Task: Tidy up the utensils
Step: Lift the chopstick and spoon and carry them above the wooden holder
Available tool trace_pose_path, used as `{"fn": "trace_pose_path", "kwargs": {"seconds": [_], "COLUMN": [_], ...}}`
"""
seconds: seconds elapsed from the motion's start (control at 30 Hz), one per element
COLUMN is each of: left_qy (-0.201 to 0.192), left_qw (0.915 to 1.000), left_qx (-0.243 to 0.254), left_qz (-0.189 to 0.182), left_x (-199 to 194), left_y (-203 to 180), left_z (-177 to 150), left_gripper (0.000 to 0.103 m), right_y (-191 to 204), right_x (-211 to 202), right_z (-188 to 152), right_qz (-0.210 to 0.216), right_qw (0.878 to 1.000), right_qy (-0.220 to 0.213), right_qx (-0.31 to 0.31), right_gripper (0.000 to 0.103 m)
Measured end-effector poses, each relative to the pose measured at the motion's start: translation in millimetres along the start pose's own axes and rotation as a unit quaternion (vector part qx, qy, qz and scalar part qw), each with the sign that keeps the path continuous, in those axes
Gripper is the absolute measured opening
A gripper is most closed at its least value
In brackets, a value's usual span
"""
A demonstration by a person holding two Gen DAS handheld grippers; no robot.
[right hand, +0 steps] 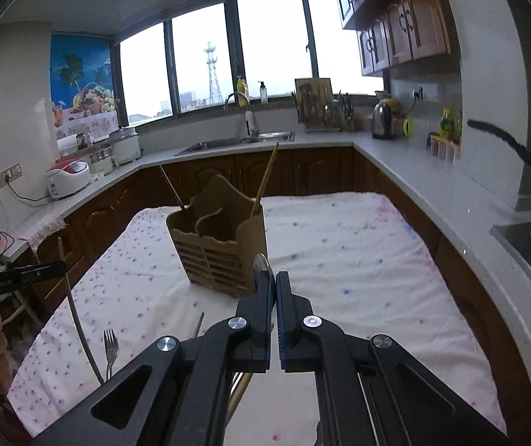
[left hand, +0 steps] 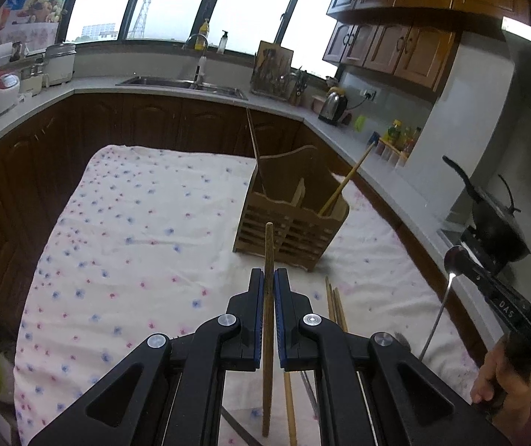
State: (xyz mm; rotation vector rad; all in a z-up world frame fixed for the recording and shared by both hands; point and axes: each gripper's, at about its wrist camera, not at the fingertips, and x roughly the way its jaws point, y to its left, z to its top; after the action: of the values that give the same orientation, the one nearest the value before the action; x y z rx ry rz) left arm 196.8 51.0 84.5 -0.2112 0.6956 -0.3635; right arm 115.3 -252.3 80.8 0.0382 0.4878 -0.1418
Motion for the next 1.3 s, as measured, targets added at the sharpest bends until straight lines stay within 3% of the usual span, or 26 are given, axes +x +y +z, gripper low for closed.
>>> {"fn": "trace_pose_path", "kwargs": {"seconds": [0.8, 1.3], "left_qy": [-0.065, -0.127], "left_qw": [0.9978, 0.9915], "left_qx": [-0.005, 0.017], "left_qz": [-0.013, -0.023], "left_x": [2.0, 49.3], "left_y": [7.0, 8.0], "left_z": [39.2, 121.5], "left_gripper": [0.004, 0.004], "right_y": [8.8, 30.6], "right_x": [37.3, 94.8], "right_z": [35.4, 105.0], "right_qz": [-0.020, -0.088], "right_qw": [0.997, 0.981], "right_qy": [-0.079, -0.167], "right_qx": [0.012, -0.032], "right_gripper": [0.002, 0.002]}}
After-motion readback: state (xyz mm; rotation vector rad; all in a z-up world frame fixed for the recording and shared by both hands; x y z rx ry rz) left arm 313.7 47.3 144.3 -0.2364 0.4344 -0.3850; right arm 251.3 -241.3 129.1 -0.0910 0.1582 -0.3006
